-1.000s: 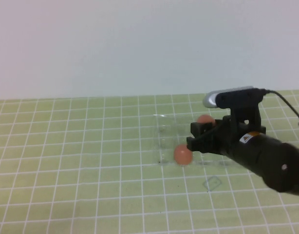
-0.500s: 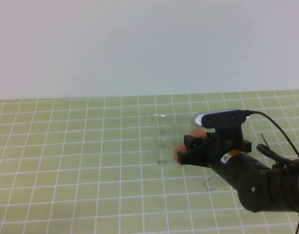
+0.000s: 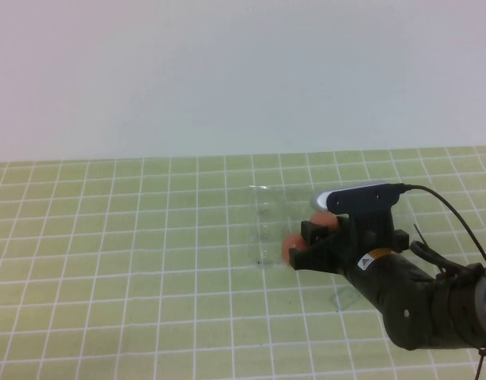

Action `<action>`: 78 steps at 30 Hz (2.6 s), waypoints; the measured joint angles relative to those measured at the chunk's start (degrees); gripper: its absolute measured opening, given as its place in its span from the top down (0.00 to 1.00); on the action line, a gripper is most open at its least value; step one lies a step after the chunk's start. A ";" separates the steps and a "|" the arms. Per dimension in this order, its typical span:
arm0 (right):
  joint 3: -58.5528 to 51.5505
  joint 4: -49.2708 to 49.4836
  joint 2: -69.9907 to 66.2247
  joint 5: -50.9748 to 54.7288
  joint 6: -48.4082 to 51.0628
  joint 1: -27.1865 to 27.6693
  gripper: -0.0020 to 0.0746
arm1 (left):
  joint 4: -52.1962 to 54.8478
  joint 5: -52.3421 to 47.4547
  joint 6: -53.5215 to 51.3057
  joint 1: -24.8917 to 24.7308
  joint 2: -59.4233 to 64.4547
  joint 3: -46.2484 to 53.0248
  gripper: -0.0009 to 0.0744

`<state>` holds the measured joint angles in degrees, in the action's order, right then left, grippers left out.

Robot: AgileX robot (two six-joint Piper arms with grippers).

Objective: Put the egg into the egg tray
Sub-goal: Place the egg in the egg tray

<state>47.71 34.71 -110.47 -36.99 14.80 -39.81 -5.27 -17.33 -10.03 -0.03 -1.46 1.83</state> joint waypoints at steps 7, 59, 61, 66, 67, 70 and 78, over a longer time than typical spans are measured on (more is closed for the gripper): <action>-0.20 0.50 -0.45 -2.75 0.00 0.00 0.49 | 0.00 0.00 0.00 0.00 0.00 0.00 0.99; -2.19 2.07 -2.73 -6.77 -2.82 -0.48 0.49 | 0.00 0.00 0.00 0.00 0.00 0.00 0.99; -2.19 1.77 -2.73 -7.14 -2.90 -0.48 0.49 | 0.00 0.00 0.00 0.00 0.00 0.00 0.99; -2.19 1.53 -2.73 -7.73 -3.04 -0.48 0.49 | 0.00 0.00 0.00 0.00 0.00 0.00 0.99; -2.19 1.41 -2.73 -7.73 -3.04 -0.48 0.49 | 0.00 0.00 0.00 0.00 0.00 0.00 0.99; -2.19 1.30 -2.73 -7.73 -3.04 -0.48 0.49 | 0.00 0.00 0.00 0.00 0.00 0.00 0.99; -2.19 0.94 -4.14 -7.45 -3.15 -0.48 0.49 | 0.00 0.00 0.00 0.00 0.00 0.00 0.99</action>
<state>45.53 35.66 -114.60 -44.43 11.65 -40.30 -5.27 -17.33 -10.03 -0.03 -1.46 1.83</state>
